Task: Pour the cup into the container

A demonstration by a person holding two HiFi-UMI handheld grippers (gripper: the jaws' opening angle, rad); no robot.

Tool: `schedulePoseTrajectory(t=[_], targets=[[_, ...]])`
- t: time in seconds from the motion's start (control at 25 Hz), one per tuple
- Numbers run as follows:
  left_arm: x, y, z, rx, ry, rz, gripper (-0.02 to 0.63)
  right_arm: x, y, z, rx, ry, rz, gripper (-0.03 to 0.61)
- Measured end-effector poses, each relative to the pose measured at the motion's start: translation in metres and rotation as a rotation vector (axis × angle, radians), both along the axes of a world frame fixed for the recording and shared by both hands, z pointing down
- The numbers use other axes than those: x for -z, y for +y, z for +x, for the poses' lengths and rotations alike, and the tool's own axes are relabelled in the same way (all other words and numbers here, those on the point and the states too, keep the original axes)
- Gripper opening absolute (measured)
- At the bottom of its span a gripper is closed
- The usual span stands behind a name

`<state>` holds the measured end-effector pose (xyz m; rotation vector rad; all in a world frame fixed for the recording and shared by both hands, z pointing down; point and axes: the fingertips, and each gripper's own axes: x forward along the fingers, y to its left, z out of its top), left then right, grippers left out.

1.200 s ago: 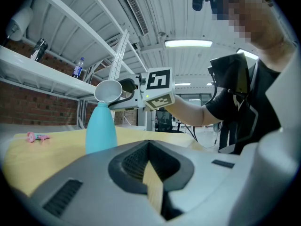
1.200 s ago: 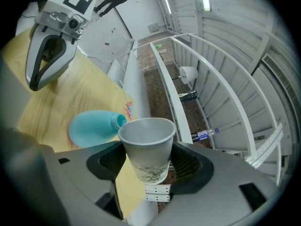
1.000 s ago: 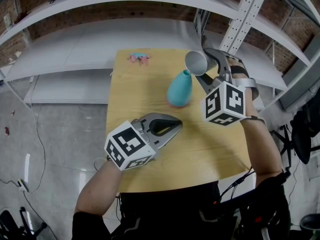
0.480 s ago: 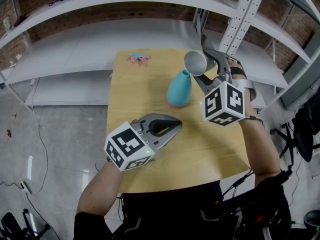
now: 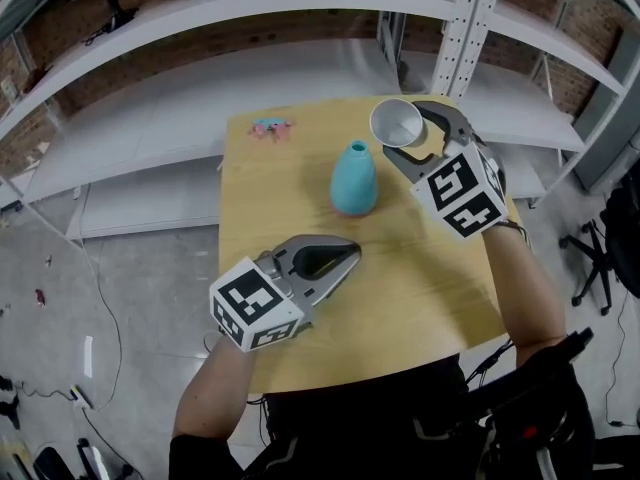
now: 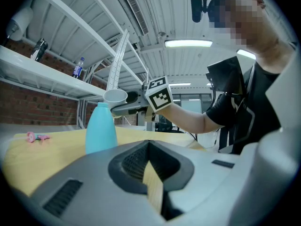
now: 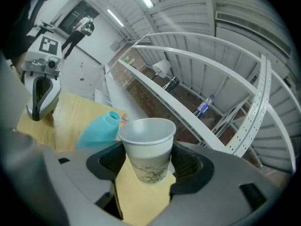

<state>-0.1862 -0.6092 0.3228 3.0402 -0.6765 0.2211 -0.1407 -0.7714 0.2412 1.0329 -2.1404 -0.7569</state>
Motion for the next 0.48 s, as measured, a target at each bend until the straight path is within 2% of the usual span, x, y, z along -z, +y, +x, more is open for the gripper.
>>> schedulePoseTrajectory(t=[0.2, 0.36, 0.48], targets=[[0.001, 0.0, 0.001, -0.004, -0.002, 0.003, -0.006, -0.005, -0.005, 0.023, -0.027, -0.172, -0.103, 0.302], [0.0, 0.0, 0.0, -0.006, -0.004, 0.003, -0.006, -0.022, -0.012, 0.046, -0.07, -0.252, -0.178, 0.302], [0.0, 0.001, 0.0, -0.006, -0.004, 0.003, -0.006, -0.037, -0.017, 0.062, -0.091, -0.367, -0.269, 0.302]])
